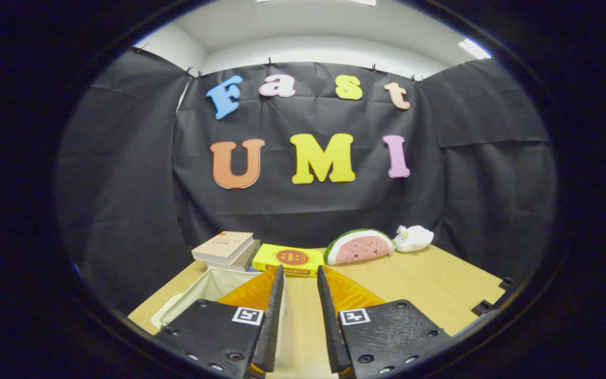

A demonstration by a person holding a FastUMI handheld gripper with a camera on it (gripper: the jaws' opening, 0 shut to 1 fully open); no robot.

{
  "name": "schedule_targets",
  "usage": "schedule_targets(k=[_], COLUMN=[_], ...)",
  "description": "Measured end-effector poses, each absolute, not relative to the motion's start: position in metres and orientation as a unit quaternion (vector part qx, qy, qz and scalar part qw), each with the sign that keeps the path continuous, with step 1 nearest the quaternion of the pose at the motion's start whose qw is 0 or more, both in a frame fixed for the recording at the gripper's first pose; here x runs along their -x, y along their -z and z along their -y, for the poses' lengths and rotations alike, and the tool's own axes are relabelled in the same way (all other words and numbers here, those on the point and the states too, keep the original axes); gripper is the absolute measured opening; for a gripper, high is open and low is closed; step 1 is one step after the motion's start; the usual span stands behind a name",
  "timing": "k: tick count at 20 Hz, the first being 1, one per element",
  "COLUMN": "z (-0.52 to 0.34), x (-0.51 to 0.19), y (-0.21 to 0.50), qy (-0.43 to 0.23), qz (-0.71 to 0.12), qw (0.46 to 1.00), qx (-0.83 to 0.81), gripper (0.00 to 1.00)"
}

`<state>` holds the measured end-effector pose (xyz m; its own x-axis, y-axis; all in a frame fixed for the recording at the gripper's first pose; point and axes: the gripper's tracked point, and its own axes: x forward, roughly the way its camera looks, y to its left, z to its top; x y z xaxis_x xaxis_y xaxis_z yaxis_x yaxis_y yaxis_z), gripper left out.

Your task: Open the storage box then place both shoes into the box .Put the left shoe in first, then the right shoe, with the right side of both shoes facing outward in a uniform manner.

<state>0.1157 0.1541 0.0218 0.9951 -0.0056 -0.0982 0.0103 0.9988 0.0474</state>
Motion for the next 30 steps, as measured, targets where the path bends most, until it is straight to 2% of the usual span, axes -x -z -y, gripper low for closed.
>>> schedule_targets(k=[12, 14, 22, 30], z=[-0.081, -0.08, -0.04, -0.019], x=[-0.063, -0.055, -0.041, -0.038], y=[-0.06, -0.057, -0.049, -0.018], qy=[0.025, 0.019, 0.034, 0.043], qz=[0.029, 0.026, 0.029, 0.01], qw=[0.999, 0.999, 0.999, 0.999], qx=[-0.015, -0.01, -0.006, 0.011], gripper=[0.82, 0.86, 0.97, 0.96])
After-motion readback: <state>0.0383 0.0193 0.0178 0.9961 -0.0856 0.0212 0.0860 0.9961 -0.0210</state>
